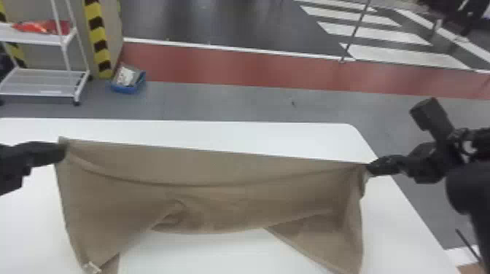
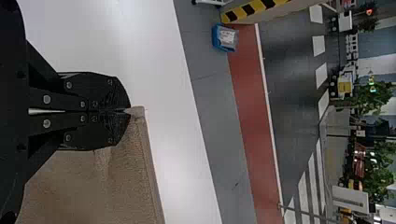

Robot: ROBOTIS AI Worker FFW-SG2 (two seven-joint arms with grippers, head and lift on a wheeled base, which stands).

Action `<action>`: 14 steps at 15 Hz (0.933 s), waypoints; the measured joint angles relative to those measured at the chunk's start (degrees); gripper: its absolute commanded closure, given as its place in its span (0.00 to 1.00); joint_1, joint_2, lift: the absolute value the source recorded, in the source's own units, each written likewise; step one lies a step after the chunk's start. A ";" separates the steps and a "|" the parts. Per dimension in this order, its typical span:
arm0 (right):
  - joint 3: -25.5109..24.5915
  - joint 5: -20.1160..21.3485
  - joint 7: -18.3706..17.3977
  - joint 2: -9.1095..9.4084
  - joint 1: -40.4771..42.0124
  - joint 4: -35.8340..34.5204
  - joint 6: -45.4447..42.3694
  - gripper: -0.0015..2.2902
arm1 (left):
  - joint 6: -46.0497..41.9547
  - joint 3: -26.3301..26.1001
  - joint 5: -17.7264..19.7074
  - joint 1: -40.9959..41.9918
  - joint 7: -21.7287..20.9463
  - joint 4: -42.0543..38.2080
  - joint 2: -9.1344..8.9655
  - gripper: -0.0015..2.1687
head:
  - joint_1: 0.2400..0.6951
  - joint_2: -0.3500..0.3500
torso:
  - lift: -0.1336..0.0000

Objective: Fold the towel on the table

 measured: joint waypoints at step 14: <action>9.46 11.69 -0.01 1.80 -0.51 9.53 -7.56 0.21 | -0.17 0.24 0.13 1.18 0.53 0.76 0.00 0.88 | 1.00 0.19 | 0.07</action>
